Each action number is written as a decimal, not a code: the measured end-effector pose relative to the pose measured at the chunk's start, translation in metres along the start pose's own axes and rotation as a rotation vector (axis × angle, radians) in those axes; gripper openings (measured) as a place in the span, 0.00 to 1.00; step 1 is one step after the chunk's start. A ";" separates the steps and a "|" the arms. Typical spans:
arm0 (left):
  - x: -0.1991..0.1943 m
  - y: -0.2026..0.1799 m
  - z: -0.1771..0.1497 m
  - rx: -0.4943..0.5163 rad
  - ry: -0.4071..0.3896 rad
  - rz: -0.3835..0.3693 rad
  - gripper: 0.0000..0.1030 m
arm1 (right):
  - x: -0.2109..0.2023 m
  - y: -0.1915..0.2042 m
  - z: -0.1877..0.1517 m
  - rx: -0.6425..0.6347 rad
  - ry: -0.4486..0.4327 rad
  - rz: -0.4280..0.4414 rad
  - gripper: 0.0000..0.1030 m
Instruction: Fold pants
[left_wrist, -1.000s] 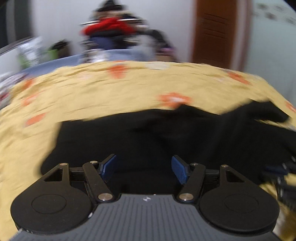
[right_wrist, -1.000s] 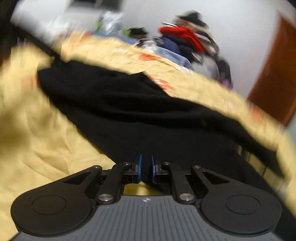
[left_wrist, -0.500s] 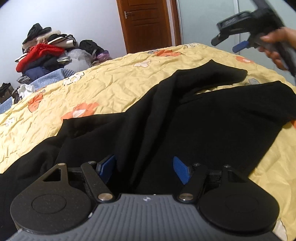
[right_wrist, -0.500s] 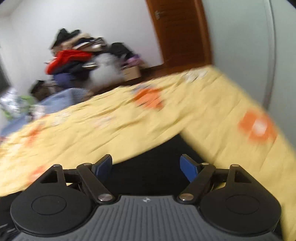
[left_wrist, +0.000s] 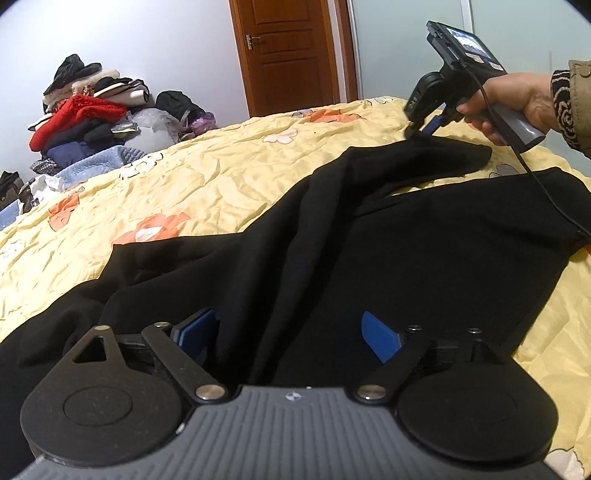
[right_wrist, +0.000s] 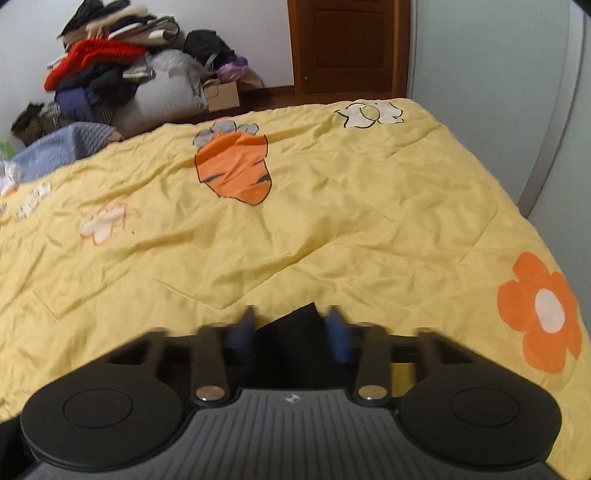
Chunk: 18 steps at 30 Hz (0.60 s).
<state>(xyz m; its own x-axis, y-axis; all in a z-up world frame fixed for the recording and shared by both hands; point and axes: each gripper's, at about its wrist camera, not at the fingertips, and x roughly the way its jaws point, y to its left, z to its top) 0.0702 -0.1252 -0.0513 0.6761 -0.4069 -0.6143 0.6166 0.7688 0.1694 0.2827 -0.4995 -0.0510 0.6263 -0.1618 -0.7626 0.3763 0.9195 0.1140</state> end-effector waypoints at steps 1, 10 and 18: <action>0.000 -0.001 -0.001 0.004 -0.003 0.004 0.90 | -0.001 -0.002 0.000 -0.009 -0.013 0.002 0.13; -0.004 -0.001 0.001 -0.007 0.005 0.003 0.90 | -0.094 -0.040 -0.020 0.069 -0.288 0.133 0.03; -0.005 -0.005 0.004 -0.015 0.021 -0.008 0.90 | -0.081 -0.061 -0.016 0.161 -0.109 0.172 0.24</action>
<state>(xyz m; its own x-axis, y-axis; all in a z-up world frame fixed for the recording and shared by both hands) 0.0654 -0.1286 -0.0457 0.6629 -0.4026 -0.6313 0.6154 0.7732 0.1532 0.1979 -0.5364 -0.0063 0.7575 -0.0536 -0.6507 0.3562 0.8692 0.3430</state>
